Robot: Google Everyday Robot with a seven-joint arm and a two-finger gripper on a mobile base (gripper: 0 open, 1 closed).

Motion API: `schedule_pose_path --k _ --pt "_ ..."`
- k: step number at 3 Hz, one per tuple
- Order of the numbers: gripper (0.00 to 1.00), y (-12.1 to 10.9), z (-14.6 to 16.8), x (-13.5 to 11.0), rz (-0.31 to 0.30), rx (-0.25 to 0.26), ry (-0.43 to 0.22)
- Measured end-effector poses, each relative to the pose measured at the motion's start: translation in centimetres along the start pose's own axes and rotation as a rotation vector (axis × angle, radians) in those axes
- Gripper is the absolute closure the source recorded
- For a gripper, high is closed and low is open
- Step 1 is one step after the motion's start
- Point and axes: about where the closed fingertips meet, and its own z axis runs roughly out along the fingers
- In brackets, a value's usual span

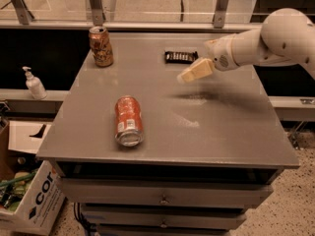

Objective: Move rxbar chocolate near orange can

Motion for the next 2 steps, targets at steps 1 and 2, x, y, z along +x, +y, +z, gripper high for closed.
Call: schedule_pose_path --k 1,2 --pt "0.00 -2.0 2.7 -0.3 0.010 0.017 -0.028" --pt "0.00 -3.8 5.0 0.0 0.043 0.038 -0.042"
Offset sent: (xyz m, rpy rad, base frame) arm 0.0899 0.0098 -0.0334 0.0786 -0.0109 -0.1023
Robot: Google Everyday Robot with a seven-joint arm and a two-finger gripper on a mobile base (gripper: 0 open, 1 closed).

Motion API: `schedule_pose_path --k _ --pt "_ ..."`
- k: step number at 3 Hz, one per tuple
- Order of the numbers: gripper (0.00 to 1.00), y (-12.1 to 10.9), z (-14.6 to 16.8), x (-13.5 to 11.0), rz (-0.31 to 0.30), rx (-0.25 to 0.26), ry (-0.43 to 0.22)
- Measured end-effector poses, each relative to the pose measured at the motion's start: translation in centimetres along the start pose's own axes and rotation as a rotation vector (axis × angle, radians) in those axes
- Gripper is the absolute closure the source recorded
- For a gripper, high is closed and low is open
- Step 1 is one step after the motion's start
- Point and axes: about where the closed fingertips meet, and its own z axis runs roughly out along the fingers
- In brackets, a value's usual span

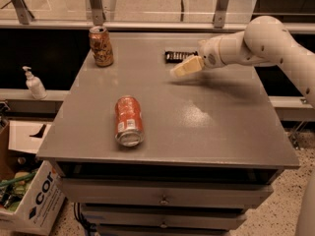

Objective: Move rxbar chocolate near orange can

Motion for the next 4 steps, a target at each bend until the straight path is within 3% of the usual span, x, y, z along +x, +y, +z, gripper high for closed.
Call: schedule_pose_path --k 1,2,4 --pt "0.00 -1.6 1.6 0.4 0.053 0.027 -0.010" --pt "0.18 -2.8 2.4 0.5 0.095 0.048 -0.003" --pt "0.65 -4.1 1.3 -0.2 0.159 0.071 -0.013"
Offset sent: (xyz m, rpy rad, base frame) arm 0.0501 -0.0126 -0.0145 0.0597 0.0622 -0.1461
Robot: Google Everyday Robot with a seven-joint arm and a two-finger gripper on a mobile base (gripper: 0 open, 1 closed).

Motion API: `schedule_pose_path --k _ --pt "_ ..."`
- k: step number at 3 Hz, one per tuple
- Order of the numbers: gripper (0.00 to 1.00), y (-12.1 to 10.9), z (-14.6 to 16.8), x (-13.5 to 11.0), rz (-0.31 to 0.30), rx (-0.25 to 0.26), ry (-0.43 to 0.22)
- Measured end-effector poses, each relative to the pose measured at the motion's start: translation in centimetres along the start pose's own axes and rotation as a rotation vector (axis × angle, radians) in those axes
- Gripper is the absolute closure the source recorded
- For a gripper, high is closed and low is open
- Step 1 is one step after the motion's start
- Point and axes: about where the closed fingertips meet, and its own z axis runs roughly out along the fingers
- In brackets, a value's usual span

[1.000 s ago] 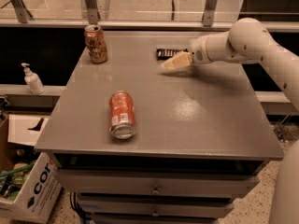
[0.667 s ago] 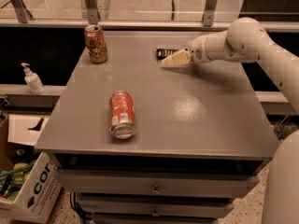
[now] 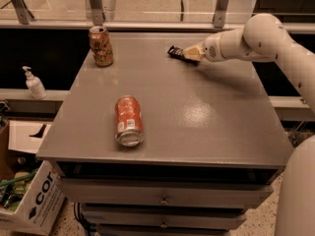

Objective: Move rxbar chocolate near orange can

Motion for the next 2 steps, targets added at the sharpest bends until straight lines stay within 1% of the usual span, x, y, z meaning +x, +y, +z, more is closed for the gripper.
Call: schedule_pose_path --k 1,2 --pt "0.88 1.3 -1.9 -1.7 -0.004 -0.036 -0.046" --pt "1.00 3.6 -3.3 -3.3 -0.019 -0.087 -0.092"
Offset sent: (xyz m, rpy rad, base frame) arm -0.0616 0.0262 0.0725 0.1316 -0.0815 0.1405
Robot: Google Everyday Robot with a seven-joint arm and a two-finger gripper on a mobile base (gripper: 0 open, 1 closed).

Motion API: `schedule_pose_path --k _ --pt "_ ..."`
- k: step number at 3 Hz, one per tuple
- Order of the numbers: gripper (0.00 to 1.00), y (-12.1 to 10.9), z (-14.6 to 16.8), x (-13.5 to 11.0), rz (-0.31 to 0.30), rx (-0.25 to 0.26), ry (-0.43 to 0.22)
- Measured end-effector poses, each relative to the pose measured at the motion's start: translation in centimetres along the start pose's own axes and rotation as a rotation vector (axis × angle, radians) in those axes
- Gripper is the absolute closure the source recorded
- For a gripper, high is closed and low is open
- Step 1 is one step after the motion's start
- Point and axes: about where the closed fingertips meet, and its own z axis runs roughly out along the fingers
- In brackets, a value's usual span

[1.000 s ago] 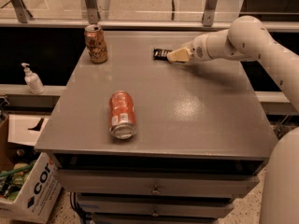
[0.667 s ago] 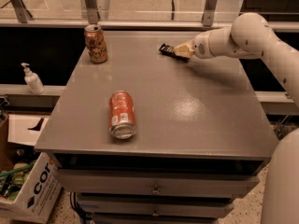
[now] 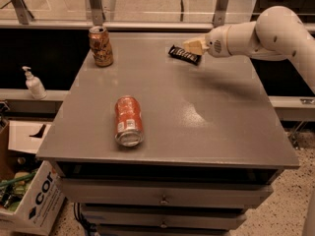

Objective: Move rxbar chocolate near orange can

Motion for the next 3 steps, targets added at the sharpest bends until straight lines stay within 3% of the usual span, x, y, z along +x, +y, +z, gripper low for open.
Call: schedule_pose_path --k 1,3 --pt "0.82 1.4 -0.2 -0.6 -0.032 -0.029 0.000" --pt "0.35 0.5 0.1 1.0 -0.059 -0.008 0.025"
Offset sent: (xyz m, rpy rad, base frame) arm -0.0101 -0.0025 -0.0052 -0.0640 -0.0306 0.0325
